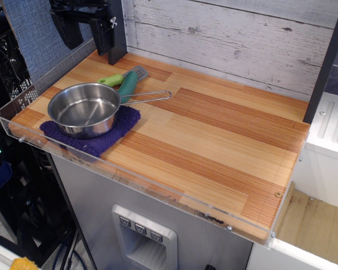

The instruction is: Take the silver vessel and place it on the bottom right of the table.

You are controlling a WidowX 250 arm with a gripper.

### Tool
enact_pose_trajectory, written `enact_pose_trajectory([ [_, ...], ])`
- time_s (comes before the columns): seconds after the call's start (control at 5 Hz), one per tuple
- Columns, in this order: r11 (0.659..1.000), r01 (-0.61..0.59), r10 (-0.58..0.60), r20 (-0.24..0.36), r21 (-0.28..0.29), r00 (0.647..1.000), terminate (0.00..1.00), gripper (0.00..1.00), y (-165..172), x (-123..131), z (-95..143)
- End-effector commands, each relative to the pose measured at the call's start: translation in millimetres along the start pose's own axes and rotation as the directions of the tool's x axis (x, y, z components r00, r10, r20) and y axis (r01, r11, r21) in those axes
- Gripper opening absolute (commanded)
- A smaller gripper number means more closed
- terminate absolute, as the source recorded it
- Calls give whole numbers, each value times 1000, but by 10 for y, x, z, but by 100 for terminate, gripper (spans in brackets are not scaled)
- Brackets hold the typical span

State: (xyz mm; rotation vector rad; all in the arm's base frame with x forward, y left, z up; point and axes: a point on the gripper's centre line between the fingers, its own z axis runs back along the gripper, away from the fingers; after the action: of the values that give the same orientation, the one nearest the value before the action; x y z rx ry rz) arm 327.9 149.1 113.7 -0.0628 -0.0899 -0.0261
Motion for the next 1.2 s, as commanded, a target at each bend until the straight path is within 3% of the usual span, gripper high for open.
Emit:
enact_pose_trajectory([
  [0.0,1000,0,0,0,0,1000,0,100,0,0,0],
  [0.2,999,46,-46,2,23,999,0,100,-131,-146,-48],
  [0.4,996,72,-70,-39,47,997,0,100,-252,-314,-116],
  [0.6,994,101,-103,-77,-32,992,0,100,-368,-455,-169],
  [1.0,994,108,-107,-137,1,985,0,100,-367,-491,-393],
])
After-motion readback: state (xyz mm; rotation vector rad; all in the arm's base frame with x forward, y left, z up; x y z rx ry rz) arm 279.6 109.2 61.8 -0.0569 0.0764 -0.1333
